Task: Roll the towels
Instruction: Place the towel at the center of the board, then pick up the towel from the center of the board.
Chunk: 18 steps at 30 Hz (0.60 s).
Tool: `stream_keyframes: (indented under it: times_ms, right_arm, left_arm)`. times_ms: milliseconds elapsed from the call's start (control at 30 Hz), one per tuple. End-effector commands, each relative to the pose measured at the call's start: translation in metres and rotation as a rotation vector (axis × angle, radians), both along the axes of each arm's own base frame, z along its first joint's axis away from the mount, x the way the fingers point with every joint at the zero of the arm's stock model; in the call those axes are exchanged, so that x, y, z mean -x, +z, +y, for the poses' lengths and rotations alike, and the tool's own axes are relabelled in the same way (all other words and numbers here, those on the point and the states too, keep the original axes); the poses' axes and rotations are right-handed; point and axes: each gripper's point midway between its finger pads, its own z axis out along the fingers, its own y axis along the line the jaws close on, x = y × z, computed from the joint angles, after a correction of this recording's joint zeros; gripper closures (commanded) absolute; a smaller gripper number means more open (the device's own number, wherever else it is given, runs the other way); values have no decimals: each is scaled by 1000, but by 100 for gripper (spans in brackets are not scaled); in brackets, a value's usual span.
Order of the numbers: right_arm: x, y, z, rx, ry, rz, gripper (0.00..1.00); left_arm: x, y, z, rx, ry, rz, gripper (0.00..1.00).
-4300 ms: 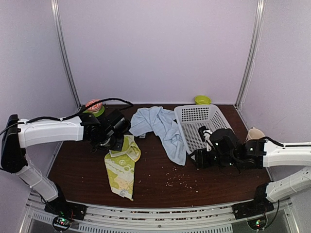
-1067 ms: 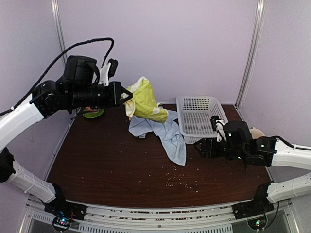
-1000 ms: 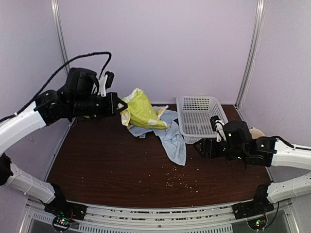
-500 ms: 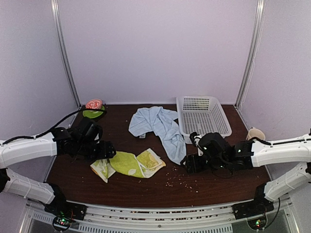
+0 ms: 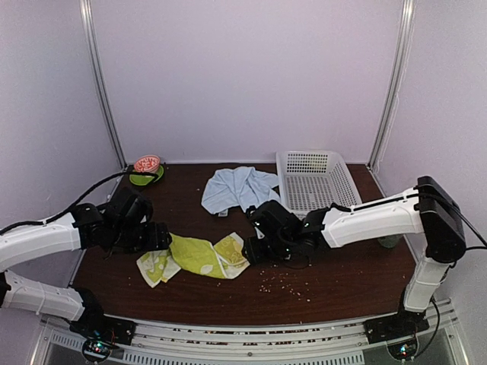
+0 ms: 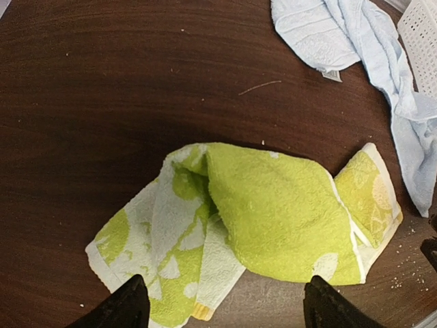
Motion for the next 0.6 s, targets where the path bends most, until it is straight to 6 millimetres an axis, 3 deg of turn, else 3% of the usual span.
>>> stream_keyframes:
  times_ms: [0,100,233,567]
  right_arm:
    - [-4,-6,19,73,74,-2,50]
    - [-7,-23,18,131,56,33,47]
    - [-17,-31,11,84,-50,80,44]
    - [-31,-45,3,-44,-179,201,50]
  left_arm:
    - [-2,0,7,-32,8,-26,21]
    - [-2,-3,8,-39,4,-21,21]
    - [0,-8,9,-42,2,-14,21]
    - [-2,-14,7,-57,-12,-8,21]
